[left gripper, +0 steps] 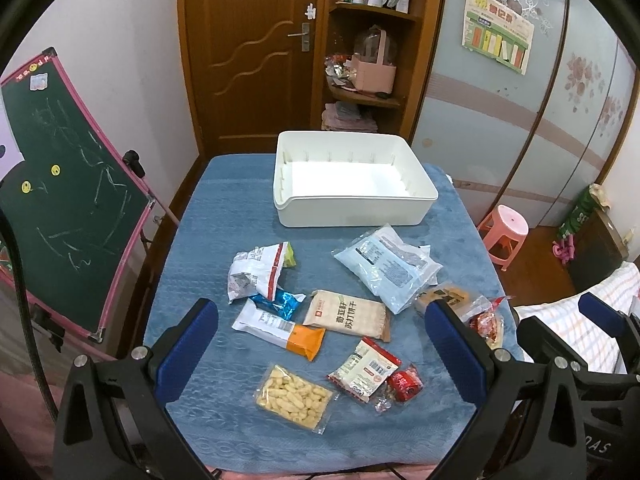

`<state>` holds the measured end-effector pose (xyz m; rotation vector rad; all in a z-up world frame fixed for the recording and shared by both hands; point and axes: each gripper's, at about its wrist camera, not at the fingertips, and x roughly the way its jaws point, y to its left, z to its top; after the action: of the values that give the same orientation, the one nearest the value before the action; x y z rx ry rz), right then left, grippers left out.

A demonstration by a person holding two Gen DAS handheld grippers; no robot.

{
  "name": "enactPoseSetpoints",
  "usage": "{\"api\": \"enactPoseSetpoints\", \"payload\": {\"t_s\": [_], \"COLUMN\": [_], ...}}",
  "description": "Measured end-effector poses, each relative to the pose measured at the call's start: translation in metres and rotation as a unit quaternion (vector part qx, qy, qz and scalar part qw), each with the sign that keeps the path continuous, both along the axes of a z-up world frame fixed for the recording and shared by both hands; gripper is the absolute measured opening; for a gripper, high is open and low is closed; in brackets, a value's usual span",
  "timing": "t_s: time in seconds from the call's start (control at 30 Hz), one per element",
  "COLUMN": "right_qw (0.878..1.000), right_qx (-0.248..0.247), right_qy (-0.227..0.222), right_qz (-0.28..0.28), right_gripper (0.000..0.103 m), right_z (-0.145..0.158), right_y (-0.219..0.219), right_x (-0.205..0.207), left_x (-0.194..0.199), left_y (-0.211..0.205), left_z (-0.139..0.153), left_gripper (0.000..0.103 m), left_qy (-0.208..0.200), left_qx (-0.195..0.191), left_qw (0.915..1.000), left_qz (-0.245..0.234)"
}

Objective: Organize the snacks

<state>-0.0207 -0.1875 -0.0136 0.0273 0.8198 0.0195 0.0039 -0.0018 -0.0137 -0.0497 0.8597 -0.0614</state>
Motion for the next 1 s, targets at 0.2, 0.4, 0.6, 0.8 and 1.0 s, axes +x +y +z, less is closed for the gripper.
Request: {"api": "enactPoseSetpoints", "payload": {"t_s": [0.2,0.4,0.6,0.8,1.0], "right_qw": [1.0,1.0,1.0,1.0,1.0], "right_qx": [-0.001,-0.003,-0.004,-0.004,-0.005], "right_qy": [0.0,-0.004,-0.006,-0.006,-0.008], "right_qz": [0.002,0.0,-0.001,-0.001,-0.001], "right_gripper": [0.102,0.102,0.102,0.102,0.102], "right_z": [-0.0015,-0.0005,-0.0003,-0.0005,0.0004], "right_y": [0.001,0.0008,-0.0003,0.0001,-0.0011], "right_x": [-0.0003,0.0002,0.001,0.0012,0.0021], "left_x": [0.0038,0.0055,0.0046,0.0046,0.0046], "left_y": [-0.0011,-0.0012,-0.0037,-0.0041,0.0025], "left_z": [-0.0016,-0.0048,-0.0058,-0.0051,-0.0064], "left_gripper": [0.103,0.102,0.101,0.101,0.101], "left_qy": [0.004,0.006,0.006,0.002,-0.001], "left_qx": [0.017,0.017,0.017,0.017,0.006], "left_qw": [0.9998,0.9998,0.9998,0.9998,1.0], "left_qz": [-0.001,-0.004,-0.01,-0.009,0.001]}}
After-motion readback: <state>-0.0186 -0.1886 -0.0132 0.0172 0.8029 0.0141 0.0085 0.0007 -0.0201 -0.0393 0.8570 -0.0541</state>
